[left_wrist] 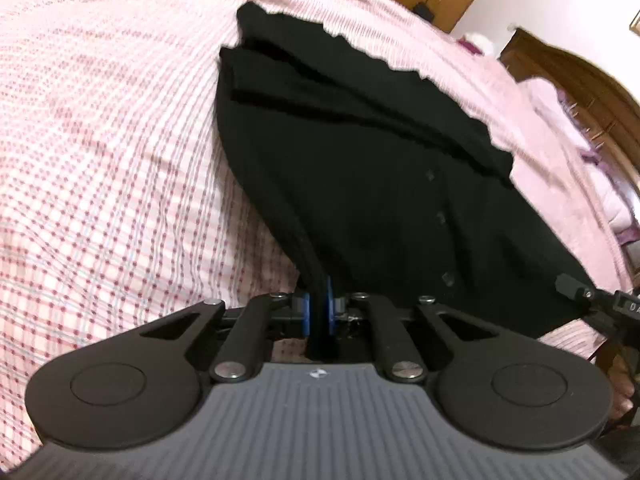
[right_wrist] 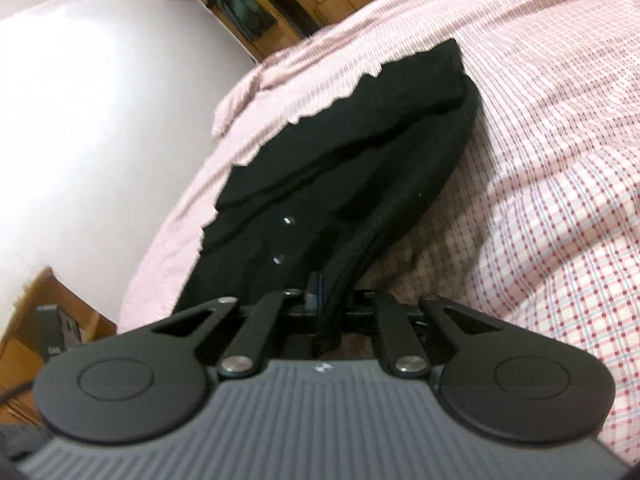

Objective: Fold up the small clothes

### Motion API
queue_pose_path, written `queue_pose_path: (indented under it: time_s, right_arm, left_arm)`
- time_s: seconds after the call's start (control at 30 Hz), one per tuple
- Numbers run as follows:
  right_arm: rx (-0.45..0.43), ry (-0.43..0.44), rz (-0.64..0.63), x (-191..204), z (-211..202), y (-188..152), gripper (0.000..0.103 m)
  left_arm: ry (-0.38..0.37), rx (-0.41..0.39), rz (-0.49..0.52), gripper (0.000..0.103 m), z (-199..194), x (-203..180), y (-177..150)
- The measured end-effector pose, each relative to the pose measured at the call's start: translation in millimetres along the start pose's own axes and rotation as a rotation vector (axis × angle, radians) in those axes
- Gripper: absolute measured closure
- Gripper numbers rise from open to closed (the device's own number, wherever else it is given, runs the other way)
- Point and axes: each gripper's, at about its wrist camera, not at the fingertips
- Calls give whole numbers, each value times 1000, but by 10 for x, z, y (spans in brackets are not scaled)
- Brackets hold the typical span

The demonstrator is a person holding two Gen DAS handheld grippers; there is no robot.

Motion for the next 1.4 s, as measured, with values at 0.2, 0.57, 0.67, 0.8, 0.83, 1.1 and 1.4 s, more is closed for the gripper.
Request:
queue_pose_path:
  time_s: [0.2, 0.57, 0.67, 0.8, 0.83, 1.1, 1.4]
  right_arm:
    - [-45, 48, 35, 42, -14, 156, 95]
    - [-115, 81, 31, 99, 90, 401, 95]
    - [-103, 73, 34, 68, 145, 378, 95]
    - [-88, 70, 41, 31, 160, 306, 95]
    - [-87, 68, 40, 28, 150, 286, 95]
    - [-84, 62, 39, 13, 116, 236, 95]
    - [-80, 52, 25, 38, 100, 206, 95]
  left_arm:
    - [-51, -61, -18, 95, -205, -39, 152]
    - [-45, -43, -16, 95, -150, -132, 341]
    - [10, -7, -29, 93, -25, -150, 259]
    - [39, 45, -48, 93, 79, -93, 163]
    - [46, 54, -50, 92, 85, -72, 145]
    - [72, 105, -47, 68, 257, -20, 62]
    - [84, 93, -15, 52, 227, -100, -3]
Point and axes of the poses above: each gripper's, at about its wrist camera, not at the fingertips, and z roughly the way its jaws point, x to its left, y to its top, and after that the axes turned 2 degrees about z, right-handed
